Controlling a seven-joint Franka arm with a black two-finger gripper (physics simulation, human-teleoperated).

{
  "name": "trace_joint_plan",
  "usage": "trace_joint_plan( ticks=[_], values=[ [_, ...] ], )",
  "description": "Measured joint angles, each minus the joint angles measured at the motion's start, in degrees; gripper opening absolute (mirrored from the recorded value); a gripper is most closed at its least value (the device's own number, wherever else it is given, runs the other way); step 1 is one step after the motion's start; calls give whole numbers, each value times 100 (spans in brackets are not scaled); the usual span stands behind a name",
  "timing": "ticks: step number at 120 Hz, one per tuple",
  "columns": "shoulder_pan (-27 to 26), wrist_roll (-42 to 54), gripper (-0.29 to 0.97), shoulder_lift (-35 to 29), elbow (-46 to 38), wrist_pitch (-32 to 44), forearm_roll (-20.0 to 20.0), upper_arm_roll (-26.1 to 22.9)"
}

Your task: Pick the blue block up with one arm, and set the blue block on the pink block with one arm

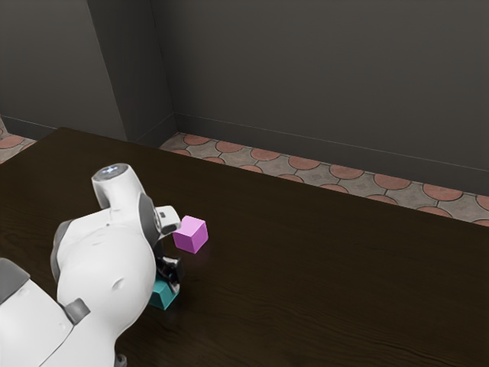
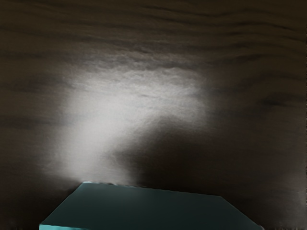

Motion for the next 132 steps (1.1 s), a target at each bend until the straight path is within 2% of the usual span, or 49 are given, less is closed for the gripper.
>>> trace_joint_plan(
  ticks=[20,34,45,55,66,75,87,132],
  values=[
    [-37,-151,38,154,11,-98,146,202],
    [298,-233,37,723,568,-166,858,417],
    [890,-286,37,1097,1213,-277,1612,437],
    [1518,-313,38,1302,1769,-449,2136,361],
    [2364,-323,38,1354,2415,-662,2474,-219],
    [2834,-333,38,1329,2837,-787,2577,-725],
    [3004,-359,38,1238,3139,-897,2624,-1075],
    [3407,-546,38,988,3724,-1042,2615,-1528]
  ],
)
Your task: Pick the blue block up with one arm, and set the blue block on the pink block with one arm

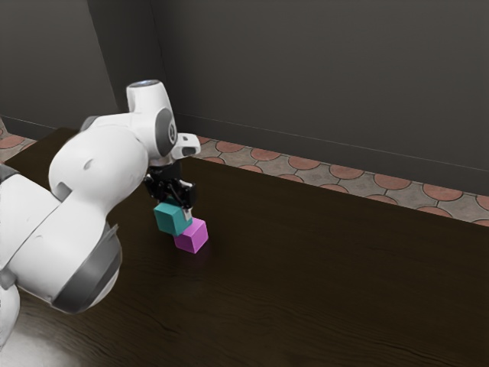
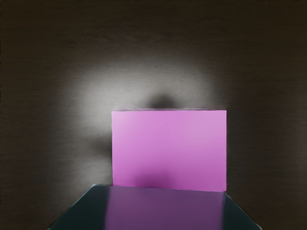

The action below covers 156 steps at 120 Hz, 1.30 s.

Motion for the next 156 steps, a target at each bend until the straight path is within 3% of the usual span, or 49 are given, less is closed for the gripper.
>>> trace_joint_plan(
  ticks=[84,156],
  values=[
    [331,-959,38,-410,573,-27,-239,-282],
    [411,-571,37,-459,623,-20,-219,-312]
  ],
)
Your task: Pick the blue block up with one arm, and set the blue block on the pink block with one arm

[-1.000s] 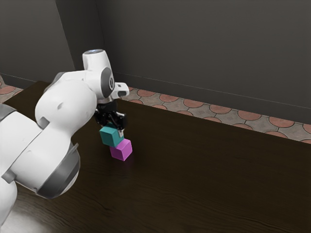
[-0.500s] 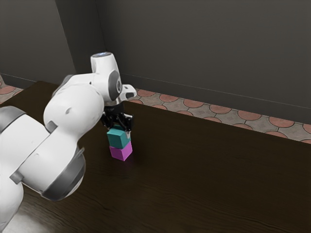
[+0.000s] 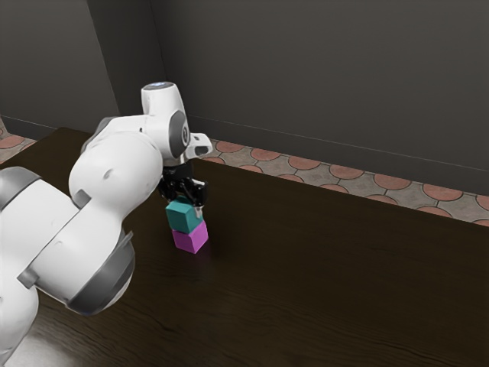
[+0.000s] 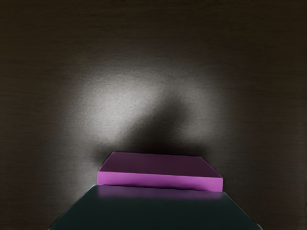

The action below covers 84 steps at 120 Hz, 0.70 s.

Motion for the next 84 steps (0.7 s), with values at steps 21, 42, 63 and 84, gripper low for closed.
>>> trace_joint_plan(
  ticks=[21,42,63,84],
  values=[
    [13,115,37,-21,31,1,-21,-1],
    [35,196,37,-31,97,1,-34,-8],
    [14,219,37,-69,100,2,-57,-11],
    [8,222,37,-75,96,2,-62,-8]
  ],
)
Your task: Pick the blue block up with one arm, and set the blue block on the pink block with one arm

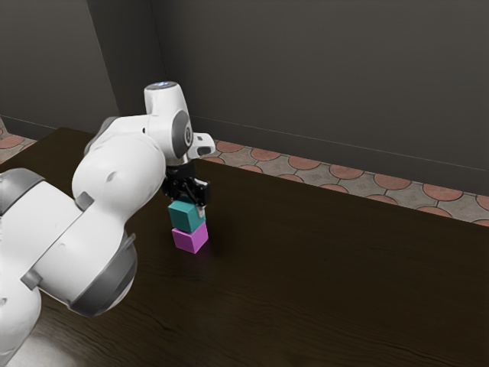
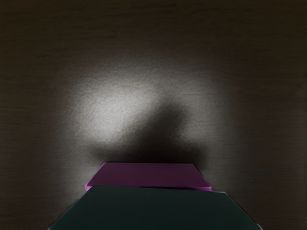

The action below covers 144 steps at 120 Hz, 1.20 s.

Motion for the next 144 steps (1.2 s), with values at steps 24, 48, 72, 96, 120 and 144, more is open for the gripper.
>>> trace_joint_plan(
  ticks=[24,48,72,96,120,144],
  values=[
    [-16,-45,37,0,-64,0,9,24],
    [-16,-91,38,0,-74,0,11,34],
    [-16,-115,56,-7,-61,-10,-3,26],
    [-39,-132,63,17,-49,-15,-8,59],
    [-265,-141,66,107,-9,-97,-24,498],
    [-4518,-122,67,2889,-59,-699,1751,3600]
  ],
)
